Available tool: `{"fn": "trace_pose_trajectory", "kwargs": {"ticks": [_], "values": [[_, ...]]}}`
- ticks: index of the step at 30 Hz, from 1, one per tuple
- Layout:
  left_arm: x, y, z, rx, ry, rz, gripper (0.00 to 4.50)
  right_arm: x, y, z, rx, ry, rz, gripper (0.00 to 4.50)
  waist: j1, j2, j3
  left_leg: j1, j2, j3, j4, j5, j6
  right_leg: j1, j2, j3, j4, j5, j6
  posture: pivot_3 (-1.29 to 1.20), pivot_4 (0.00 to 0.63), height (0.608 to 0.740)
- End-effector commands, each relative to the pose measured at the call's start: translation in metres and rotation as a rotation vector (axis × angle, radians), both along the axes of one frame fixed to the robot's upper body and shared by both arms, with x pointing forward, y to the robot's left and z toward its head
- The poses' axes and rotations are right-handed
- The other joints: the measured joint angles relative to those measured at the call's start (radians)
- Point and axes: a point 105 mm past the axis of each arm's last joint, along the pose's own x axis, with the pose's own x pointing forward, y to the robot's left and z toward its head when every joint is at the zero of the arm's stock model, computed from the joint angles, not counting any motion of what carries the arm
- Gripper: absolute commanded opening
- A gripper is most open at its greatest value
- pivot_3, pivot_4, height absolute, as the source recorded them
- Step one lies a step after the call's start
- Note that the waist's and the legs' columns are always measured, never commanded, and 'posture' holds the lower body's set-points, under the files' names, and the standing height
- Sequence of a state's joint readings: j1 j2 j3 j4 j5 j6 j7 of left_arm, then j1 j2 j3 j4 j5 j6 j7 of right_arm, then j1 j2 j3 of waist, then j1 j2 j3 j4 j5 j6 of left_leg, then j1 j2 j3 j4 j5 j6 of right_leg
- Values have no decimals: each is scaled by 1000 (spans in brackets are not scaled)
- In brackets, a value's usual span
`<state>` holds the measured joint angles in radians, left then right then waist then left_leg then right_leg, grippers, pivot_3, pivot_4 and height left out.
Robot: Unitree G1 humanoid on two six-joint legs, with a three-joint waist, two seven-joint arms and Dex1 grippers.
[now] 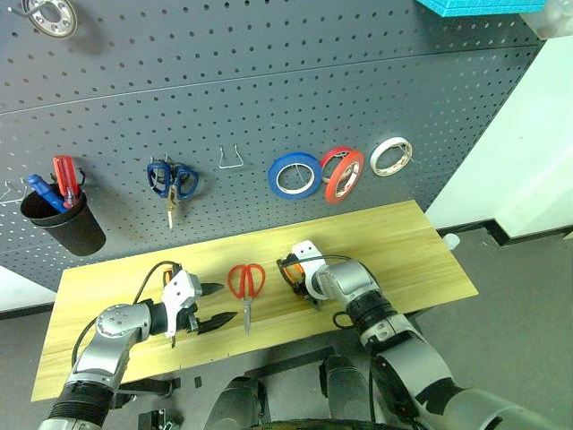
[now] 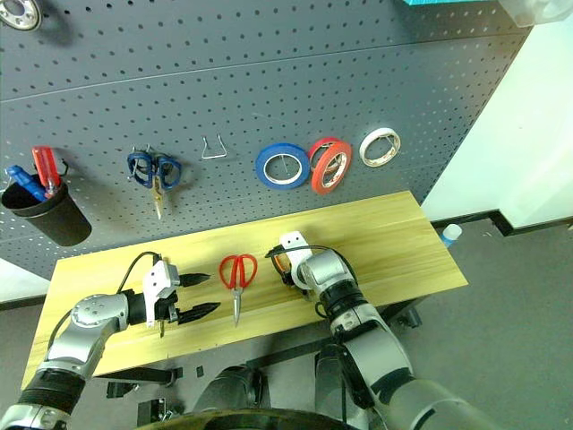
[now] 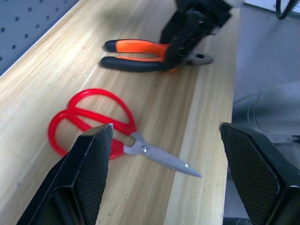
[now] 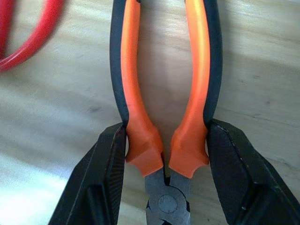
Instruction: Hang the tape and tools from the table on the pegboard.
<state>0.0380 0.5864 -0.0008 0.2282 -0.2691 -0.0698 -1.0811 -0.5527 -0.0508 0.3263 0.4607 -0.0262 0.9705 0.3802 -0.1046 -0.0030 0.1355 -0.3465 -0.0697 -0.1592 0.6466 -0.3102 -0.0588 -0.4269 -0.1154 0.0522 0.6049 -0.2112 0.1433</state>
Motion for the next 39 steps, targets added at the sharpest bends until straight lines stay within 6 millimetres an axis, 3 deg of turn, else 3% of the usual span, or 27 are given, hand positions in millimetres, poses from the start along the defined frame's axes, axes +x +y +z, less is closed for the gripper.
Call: {"fn": "trace_pose_trajectory", "kwargs": {"ticks": [1,4,6,10,17,20,27,31,39], "values": [[2,19,25,-39,-85,82,3804,10,20,54,67,-279,249,2189,0,0,0,-3,0,0,1,0,0,-2,0,0,0,0,0,-99,106,738],[-6,40,30,-41,-98,169,3804,11,20,88,45,-526,432,2189,-3,0,0,-7,0,0,1,0,-1,-6,-1,0,1,0,0,-102,104,738],[-11,52,31,-33,-105,212,3804,5,26,107,117,-615,515,2189,-2,0,0,-7,0,0,1,0,-1,-7,0,0,2,0,0,-102,104,738],[-16,74,41,-38,-185,315,3804,-8,46,168,278,-835,684,2189,4,0,0,-7,0,0,1,0,-1,-6,0,0,1,0,0,-93,100,738],[-9,60,51,-140,-298,339,3804,-5,84,268,549,-1114,661,2189,11,-1,0,-7,0,0,2,2,-4,-5,-1,-1,1,0,0,-89,99,738],[-5,51,50,-156,-305,332,3804,9,94,298,658,-1175,571,2189,9,-1,0,-7,0,-1,1,3,-5,-6,-1,-1,2,0,0,-89,99,738],[11,46,53,-158,-373,354,3804,47,110,313,819,-1171,382,2189,8,-2,-1,-6,-1,-2,1,3,-6,-7,-1,-1,5,1,-1,-73,95,738],[18,47,53,-136,-411,373,3804,52,121,312,844,-1174,383,2189,1,-2,-1,-9,-1,-1,0,4,-7,-11,-1,0,7,1,-1,-62,97,738],[12,44,48,-137,-407,368,3804,60,119,316,894,-1228,338,2189,-3,-1,0,-9,-1,-1,-1,5,-8,-13,0,0,8,1,-1,-56,110,738]]}}
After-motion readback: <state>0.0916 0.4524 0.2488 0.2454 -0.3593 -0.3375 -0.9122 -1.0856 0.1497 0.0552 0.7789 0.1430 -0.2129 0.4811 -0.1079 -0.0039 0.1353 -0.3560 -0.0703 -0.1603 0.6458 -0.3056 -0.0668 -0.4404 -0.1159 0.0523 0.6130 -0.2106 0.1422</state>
